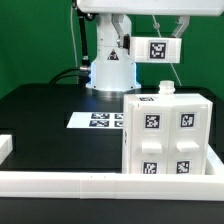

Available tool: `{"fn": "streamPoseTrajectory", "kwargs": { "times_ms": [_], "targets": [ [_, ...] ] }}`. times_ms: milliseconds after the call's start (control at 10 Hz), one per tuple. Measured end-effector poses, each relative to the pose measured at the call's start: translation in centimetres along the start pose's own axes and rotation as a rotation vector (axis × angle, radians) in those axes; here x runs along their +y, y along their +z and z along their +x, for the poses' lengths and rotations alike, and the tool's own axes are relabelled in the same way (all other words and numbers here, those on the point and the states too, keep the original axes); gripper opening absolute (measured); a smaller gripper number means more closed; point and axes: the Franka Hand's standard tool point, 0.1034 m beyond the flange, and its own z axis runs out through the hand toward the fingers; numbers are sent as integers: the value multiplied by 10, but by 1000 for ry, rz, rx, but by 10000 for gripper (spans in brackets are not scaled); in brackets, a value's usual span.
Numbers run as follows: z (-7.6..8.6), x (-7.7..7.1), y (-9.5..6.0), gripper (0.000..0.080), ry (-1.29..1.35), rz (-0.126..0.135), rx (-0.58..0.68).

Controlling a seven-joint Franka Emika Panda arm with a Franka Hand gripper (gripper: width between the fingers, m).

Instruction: Assemble cabinet

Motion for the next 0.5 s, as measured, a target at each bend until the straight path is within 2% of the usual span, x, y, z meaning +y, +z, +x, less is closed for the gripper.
{"fn": "streamPoseTrajectory", "kwargs": {
  "times_ms": [200,500],
  "targets": [
    [-3,-18,12,553,29,-1,-20],
    [0,-30,23,553,19,-6,-17]
  ]
}}
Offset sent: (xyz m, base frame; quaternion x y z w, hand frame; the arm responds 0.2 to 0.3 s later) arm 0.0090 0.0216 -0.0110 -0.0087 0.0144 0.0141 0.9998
